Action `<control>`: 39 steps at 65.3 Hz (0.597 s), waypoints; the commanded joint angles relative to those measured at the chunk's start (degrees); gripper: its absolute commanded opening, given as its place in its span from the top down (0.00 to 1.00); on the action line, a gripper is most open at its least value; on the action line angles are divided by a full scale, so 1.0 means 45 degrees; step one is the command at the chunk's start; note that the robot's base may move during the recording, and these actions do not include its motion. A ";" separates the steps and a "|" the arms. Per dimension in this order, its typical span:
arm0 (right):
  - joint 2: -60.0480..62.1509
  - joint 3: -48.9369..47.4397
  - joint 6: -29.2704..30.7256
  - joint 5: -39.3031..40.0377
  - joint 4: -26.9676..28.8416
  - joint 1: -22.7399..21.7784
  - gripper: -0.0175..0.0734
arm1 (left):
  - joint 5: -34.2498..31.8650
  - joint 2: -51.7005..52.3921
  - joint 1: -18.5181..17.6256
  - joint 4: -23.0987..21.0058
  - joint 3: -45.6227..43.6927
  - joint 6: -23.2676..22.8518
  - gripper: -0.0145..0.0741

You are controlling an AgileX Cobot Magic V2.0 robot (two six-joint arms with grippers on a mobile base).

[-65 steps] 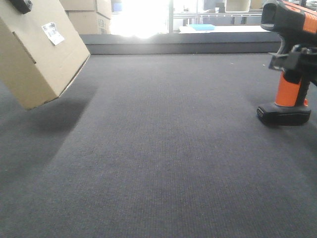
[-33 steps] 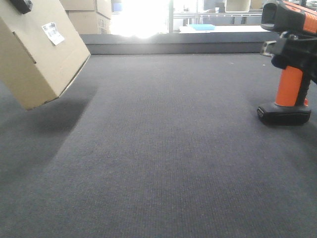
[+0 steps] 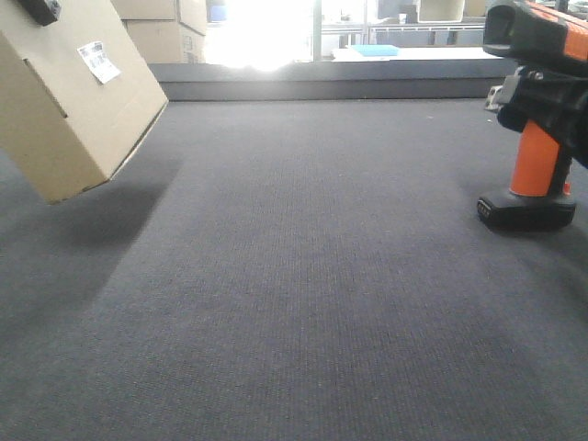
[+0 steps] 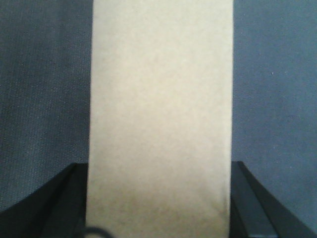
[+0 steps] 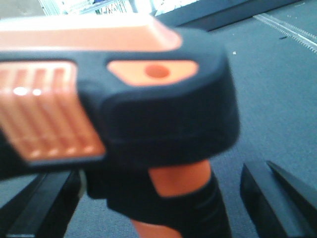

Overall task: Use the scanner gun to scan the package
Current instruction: 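Close the right gripper around the scanner gun handle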

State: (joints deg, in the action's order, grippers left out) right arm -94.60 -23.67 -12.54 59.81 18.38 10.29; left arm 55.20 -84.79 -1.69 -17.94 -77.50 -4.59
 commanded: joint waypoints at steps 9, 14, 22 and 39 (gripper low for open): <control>-0.0062 -0.0064 0.0006 0.0669 -0.0004 0.0019 0.19 | -0.0175 0.0157 -0.0079 -0.0176 -0.0148 0.0006 0.64; -0.0062 -0.0064 0.0006 0.0669 -0.0004 0.0019 0.19 | -0.0175 0.0157 -0.0079 -0.0176 -0.0148 0.0006 0.64; -0.0062 -0.0064 0.0006 0.0719 -0.0004 0.0019 0.19 | -0.0175 0.0157 -0.0079 -0.0176 -0.0148 0.0006 0.64; -0.0062 -0.0090 0.0006 0.0704 -0.0157 -0.0155 0.19 | -0.0148 0.0157 -0.0079 -0.0176 -0.0148 0.0006 0.64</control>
State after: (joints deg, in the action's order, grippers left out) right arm -94.68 -23.67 -12.65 61.30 18.38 10.29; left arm 55.20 -84.79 -1.69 -17.94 -77.50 -4.59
